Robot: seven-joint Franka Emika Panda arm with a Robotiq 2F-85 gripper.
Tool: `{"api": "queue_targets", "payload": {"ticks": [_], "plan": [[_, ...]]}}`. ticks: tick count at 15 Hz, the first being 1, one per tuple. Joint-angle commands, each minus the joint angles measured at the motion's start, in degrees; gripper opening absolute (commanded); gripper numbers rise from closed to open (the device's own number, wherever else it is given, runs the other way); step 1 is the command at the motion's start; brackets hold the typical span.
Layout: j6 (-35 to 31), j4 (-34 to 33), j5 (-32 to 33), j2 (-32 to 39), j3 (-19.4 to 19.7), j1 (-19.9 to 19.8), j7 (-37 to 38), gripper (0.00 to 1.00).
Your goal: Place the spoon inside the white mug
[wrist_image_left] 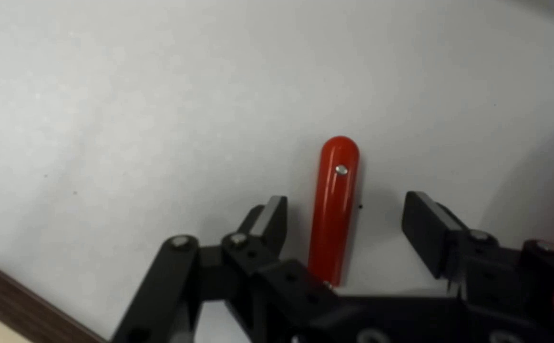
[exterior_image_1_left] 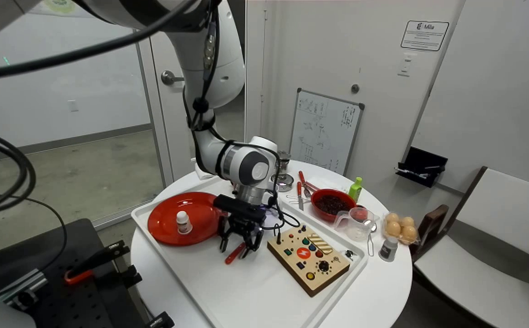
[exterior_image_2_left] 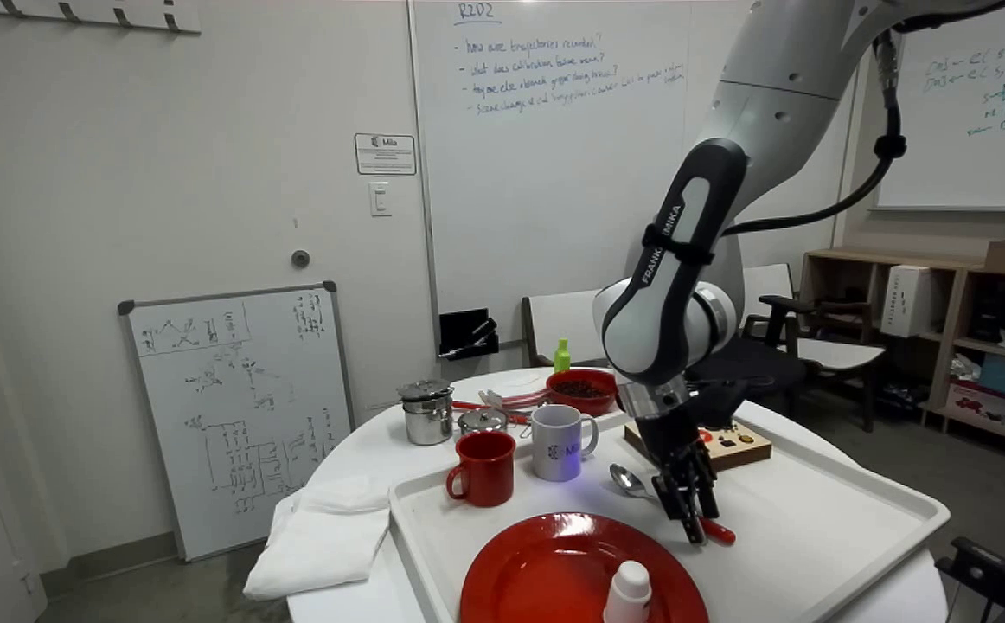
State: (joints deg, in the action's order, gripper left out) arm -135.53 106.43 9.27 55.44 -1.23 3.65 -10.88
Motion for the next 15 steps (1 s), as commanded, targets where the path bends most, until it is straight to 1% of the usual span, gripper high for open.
{"api": "queue_targets", "payload": {"ticks": [1, 2, 4, 5, 6, 7, 8, 9, 15], "plan": [[1.7, -1.98, -0.02, 1.34, -0.22, -0.15, 0.94, 0.36], [2.01, -2.1, -0.03, 1.34, -0.23, -0.17, 0.99, 0.27], [2.49, -2.35, -0.03, 1.32, -0.23, -0.19, 1.11, 0.14], [2.76, -2.46, -0.1, 1.29, -0.31, -0.31, 1.04, 0.11], [3.26, -2.59, -0.13, 1.09, -0.36, -0.37, 1.01, 0.1], [3.45, -2.71, -0.18, 1.05, -0.44, -0.47, 0.92, 0.12], [3.76, -2.61, -0.32, 0.8, -0.55, -0.66, 0.82, 0.11], [3.66, -2.28, -0.31, 0.43, -0.64, -0.82, 0.6, 0.13], [1.39, 2.91, 0.63, -5.03, -0.44, -1.33, -0.11, 0.13]]}}
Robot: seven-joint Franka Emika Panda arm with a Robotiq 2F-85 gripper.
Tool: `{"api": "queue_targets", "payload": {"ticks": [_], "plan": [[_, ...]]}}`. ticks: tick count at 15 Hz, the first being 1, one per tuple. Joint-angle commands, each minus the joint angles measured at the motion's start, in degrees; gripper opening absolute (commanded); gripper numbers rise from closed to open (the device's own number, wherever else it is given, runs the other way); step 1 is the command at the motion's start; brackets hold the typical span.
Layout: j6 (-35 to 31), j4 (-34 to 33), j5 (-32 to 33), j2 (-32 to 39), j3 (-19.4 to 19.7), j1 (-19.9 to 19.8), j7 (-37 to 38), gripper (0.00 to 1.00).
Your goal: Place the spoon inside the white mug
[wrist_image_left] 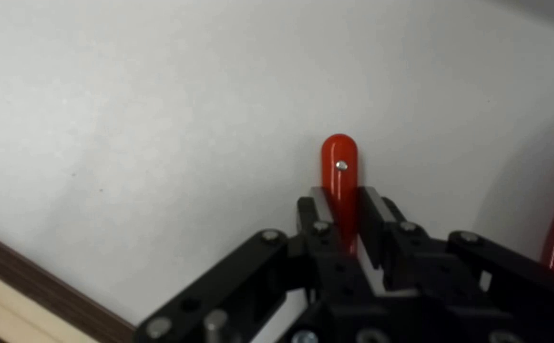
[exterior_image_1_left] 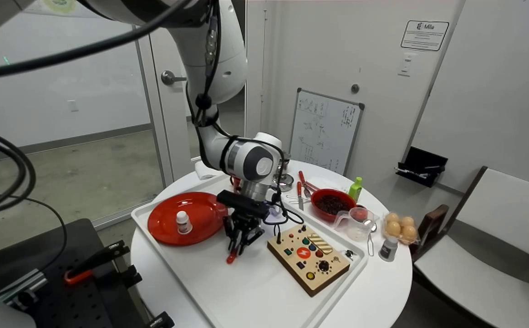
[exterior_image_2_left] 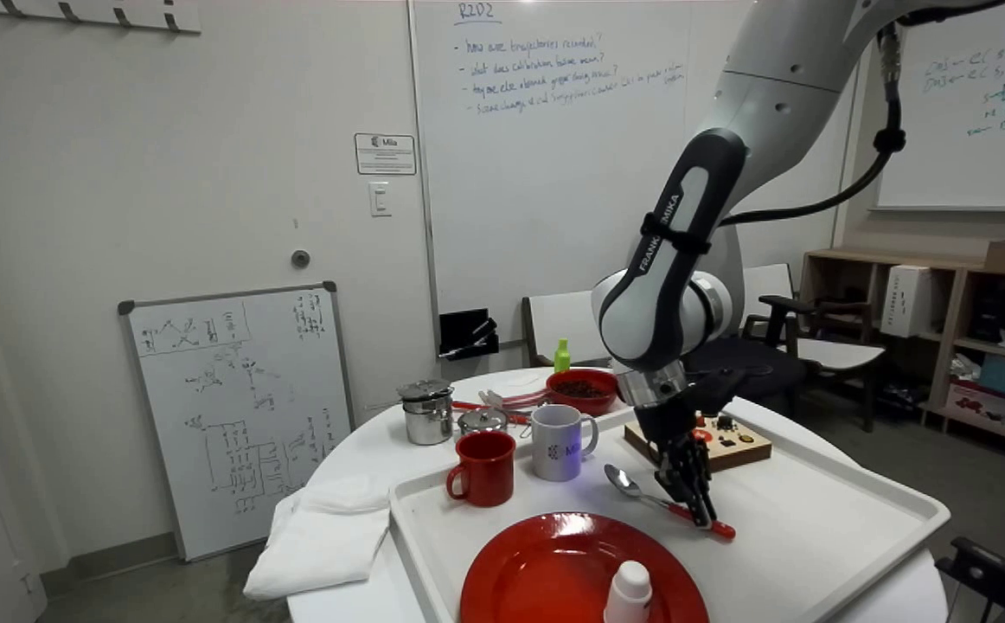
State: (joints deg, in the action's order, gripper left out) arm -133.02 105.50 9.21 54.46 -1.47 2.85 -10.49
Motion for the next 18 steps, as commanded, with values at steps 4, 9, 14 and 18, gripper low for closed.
{"api": "queue_targets", "payload": {"ticks": [4, 9, 14, 18], "plan": [[0.5, 7.67, 2.46, -9.15, 0.45, 0.58, -0.6, 0.12], [6.54, 10.77, 8.02, -16.14, 4.78, 5.35, 7.82, 0.13], [23.37, 2.85, 16.57, -16.62, 6.75, 10.87, 15.99, 0.13], [37.38, -7.37, 22.75, -12.52, 5.57, 14.19, 18.61, 0.13]]}}
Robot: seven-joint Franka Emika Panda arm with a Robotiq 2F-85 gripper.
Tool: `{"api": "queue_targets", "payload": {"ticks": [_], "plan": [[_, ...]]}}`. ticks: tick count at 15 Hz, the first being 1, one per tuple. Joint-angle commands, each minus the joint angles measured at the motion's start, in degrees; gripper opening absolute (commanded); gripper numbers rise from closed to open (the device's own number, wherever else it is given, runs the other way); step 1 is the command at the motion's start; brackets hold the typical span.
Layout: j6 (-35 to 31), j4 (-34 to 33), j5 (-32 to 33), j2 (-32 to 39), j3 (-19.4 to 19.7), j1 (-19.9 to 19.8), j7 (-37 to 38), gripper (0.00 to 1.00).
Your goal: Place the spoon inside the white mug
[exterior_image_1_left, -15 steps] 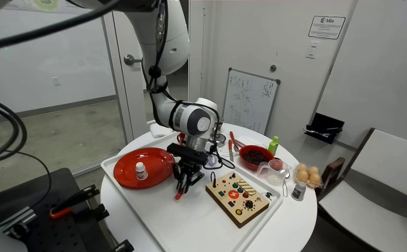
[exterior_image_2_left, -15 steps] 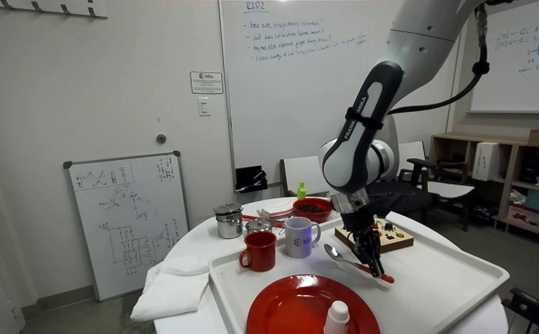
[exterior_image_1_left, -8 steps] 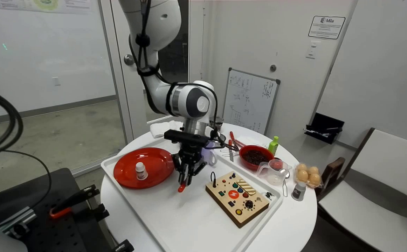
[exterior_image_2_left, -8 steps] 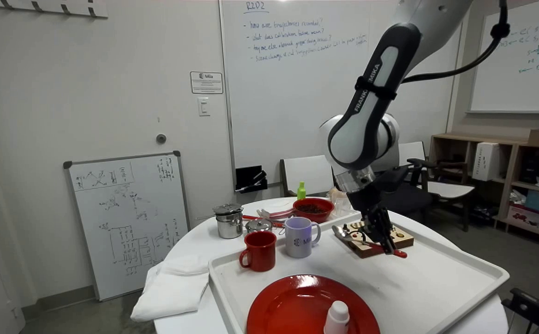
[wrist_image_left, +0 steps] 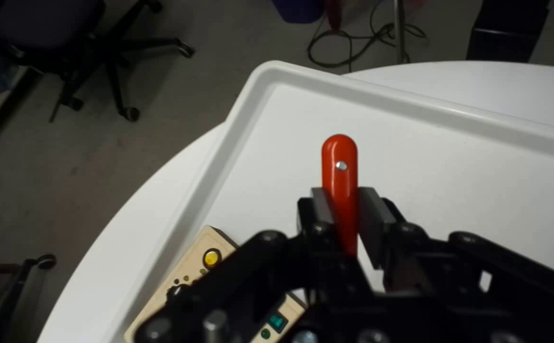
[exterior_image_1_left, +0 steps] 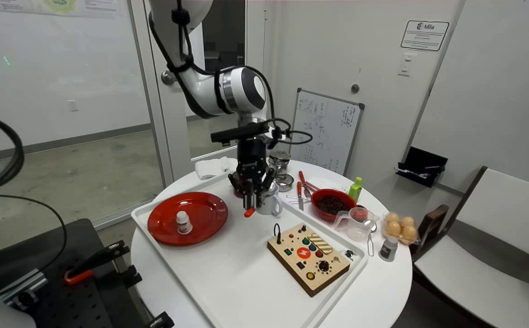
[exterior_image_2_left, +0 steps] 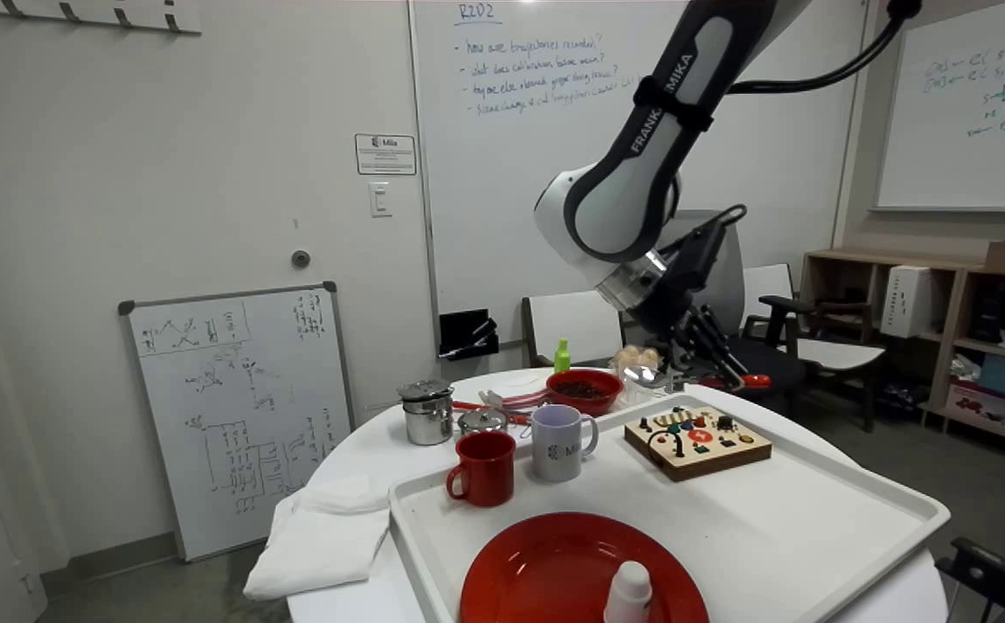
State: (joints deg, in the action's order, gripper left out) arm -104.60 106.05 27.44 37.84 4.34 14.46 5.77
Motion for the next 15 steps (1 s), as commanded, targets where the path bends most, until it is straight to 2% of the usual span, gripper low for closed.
{"api": "queue_targets", "payload": {"ticks": [1, 3, 5, 6, 11, 12, 15], "plan": [[11.81, -9.88, 6.15, 4.92, -0.62, 3.62, 2.86, 0.13], [16.21, -14.14, 9.16, 7.06, -1.31, 4.83, 3.25, 0.13], [17.77, -17.31, 9.79, 8.66, -2.51, 4.31, 2.14, 0.13], [14.92, -12.3, 8.98, 5.41, -3.51, 3.15, 2.87, 0.19], [16.34, -15.76, 9.4, 7.91, -3.68, 3.24, 2.77, 0.19], [16.36, -15.78, 9.42, 7.92, -3.68, 3.22, 2.77, 0.13], [19.88, -18.31, 10.24, 10.19, -3.41, 3.83, 2.0, 0.14]]}}
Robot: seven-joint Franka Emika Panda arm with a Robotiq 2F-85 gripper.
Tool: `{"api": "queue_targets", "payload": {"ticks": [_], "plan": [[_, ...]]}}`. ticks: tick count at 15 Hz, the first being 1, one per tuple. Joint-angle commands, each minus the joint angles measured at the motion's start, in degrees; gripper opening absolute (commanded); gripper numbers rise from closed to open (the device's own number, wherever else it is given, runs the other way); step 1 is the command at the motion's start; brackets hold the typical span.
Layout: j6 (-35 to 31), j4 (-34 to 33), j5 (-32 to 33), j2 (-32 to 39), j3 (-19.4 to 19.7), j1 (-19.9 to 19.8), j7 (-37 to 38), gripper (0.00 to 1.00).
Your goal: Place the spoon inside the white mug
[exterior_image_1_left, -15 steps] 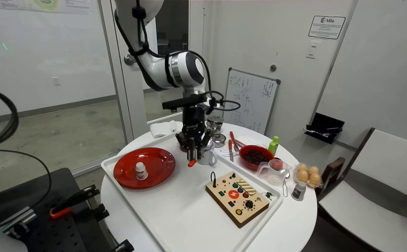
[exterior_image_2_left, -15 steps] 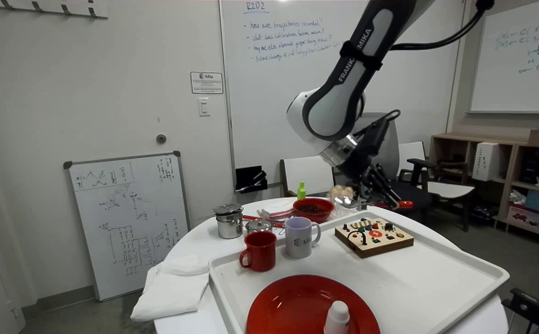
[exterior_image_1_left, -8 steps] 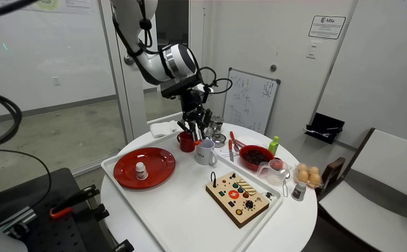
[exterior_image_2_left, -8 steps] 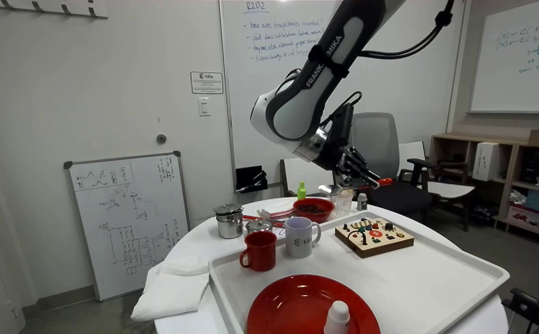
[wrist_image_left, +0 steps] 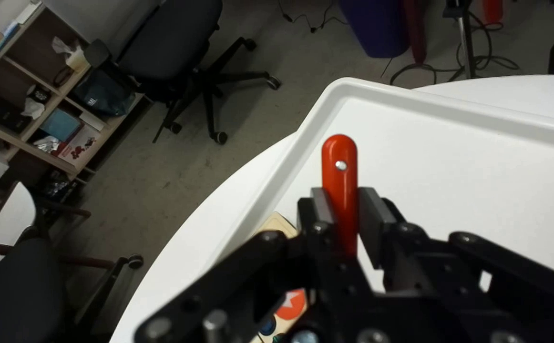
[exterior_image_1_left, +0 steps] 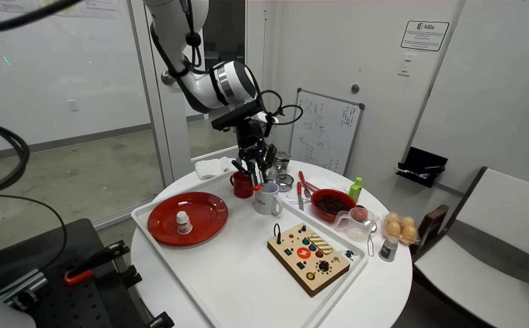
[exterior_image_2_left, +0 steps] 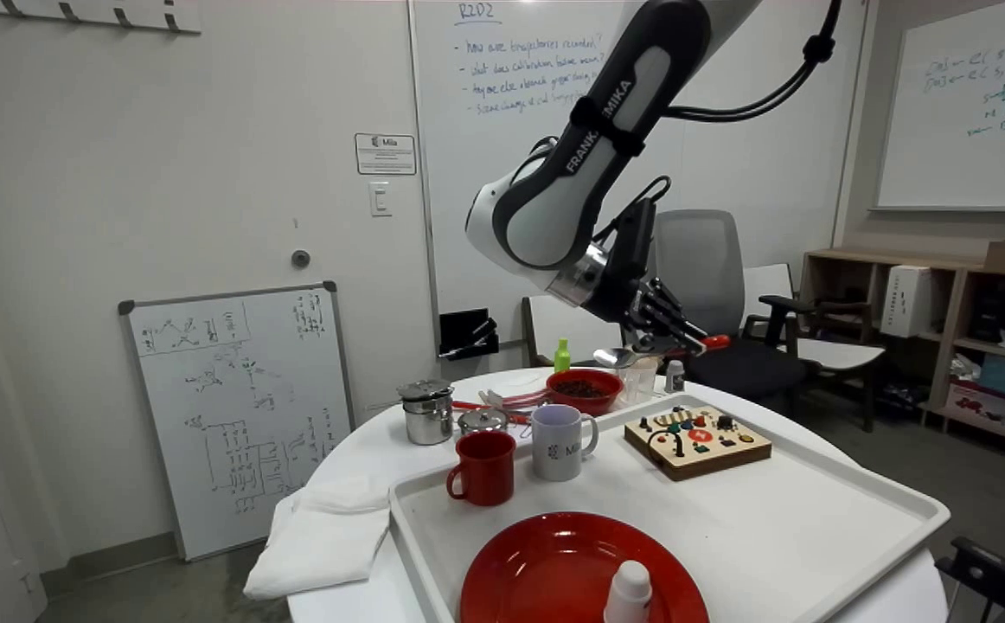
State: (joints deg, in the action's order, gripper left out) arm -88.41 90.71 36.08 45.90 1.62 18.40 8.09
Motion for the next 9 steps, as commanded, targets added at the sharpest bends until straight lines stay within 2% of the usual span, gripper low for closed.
{"api": "queue_targets", "payload": {"ticks": [1, 9], "plan": [[5.28, -4.33, 2.25, 2.95, -0.55, 0.32, -0.81, 0.14], [18.93, -17.43, 15.4, 9.86, -1.78, 4.1, -8.47, 0.14]]}}
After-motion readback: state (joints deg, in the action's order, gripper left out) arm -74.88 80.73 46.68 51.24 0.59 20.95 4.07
